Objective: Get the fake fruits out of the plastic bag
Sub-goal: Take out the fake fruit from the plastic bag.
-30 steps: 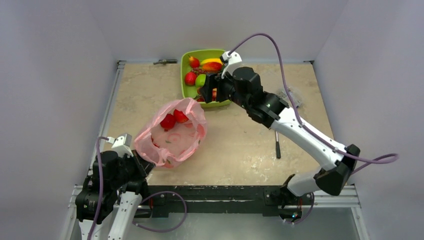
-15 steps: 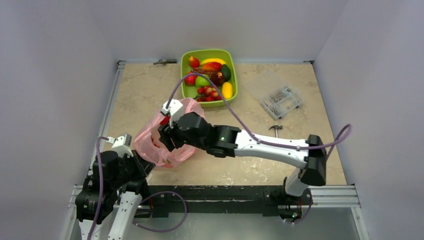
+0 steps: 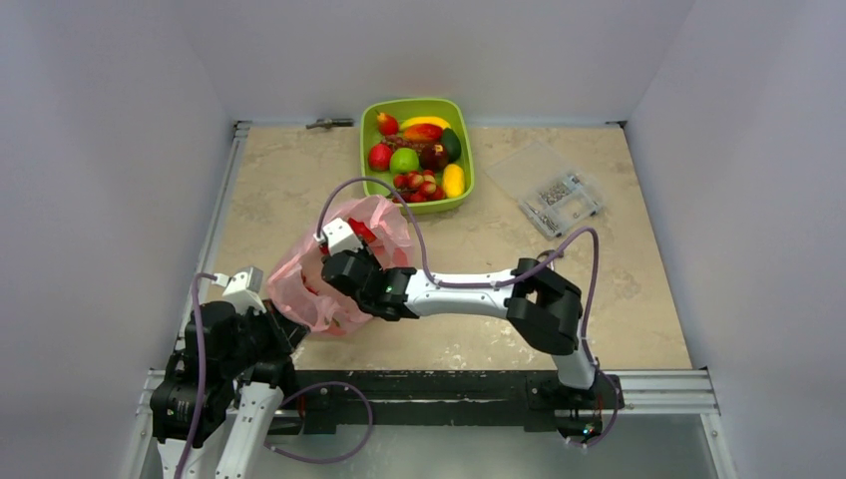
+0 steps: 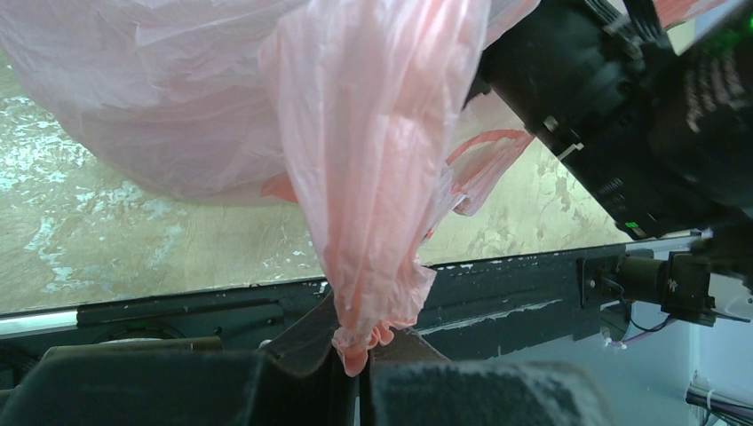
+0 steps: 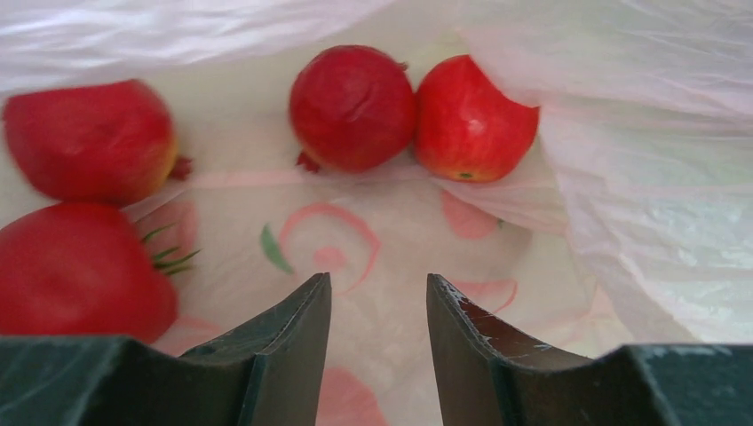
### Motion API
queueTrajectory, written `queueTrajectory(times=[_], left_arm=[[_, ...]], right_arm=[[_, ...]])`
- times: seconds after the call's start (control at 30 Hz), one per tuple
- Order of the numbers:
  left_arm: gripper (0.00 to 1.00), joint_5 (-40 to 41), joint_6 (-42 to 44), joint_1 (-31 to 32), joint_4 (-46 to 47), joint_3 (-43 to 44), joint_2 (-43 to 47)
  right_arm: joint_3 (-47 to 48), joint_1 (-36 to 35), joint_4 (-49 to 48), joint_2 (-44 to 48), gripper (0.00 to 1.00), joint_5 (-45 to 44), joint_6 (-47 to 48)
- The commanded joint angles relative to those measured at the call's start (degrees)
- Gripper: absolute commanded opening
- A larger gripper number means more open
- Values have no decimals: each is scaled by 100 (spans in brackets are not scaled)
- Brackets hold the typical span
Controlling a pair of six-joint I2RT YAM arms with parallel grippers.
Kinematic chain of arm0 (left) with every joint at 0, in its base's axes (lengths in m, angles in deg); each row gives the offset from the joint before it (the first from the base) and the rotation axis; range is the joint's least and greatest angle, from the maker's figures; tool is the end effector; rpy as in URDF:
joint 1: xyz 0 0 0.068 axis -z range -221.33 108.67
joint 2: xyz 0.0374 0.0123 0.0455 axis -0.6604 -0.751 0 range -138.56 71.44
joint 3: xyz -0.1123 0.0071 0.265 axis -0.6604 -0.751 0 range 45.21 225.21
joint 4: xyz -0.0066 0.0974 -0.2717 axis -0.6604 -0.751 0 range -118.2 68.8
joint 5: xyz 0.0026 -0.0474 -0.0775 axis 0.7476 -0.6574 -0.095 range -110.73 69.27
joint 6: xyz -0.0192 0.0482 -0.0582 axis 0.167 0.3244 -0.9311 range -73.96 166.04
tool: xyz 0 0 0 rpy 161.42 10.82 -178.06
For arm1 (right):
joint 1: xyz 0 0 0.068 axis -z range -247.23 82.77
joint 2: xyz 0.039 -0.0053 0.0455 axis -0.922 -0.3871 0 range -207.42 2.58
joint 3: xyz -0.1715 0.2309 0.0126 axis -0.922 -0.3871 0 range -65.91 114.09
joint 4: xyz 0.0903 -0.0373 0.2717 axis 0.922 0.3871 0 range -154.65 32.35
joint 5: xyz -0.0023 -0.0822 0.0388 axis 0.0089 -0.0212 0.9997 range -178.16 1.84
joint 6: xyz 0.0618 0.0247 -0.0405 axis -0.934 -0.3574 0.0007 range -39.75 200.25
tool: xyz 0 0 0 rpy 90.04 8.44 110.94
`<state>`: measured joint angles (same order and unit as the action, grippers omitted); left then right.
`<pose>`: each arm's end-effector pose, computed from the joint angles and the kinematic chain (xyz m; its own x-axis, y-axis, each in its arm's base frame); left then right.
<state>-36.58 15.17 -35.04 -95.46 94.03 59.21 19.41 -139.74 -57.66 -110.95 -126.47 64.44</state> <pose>0.0379 -0.0225 0.2997 -0.6857 -0.4210 -0.5938 -0.0368 0.8347 -0.5494 0.1909 0.4689 0.2205 -0.3289 -0.3332 -0.8836 -0.5266 0.8414 -0.1212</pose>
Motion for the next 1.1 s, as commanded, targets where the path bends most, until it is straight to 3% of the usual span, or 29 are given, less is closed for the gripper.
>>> queueTrajectory(times=[0.0, 0.4, 0.6, 0.77, 1.07], left_arm=[[0, -65, 42, -4, 157, -57, -25], [0, -68, 56, 0, 153, -57, -50], [0, -98, 64, -3, 153, -65, -67], [0, -144, 94, -4, 164, -65, -81], [0, -172, 108, -4, 163, -65, -83]], right_arm=[[-38, 261, -1133, -21, 43, -797, 183], [634, 943, -1468, -844, 52, -427, 122], [906, 1030, -1680, -1094, 67, -292, 237], [1224, 1121, -1677, -1467, 72, -244, 285], [1645, 1307, -1402, -2075, 73, -274, 250]])
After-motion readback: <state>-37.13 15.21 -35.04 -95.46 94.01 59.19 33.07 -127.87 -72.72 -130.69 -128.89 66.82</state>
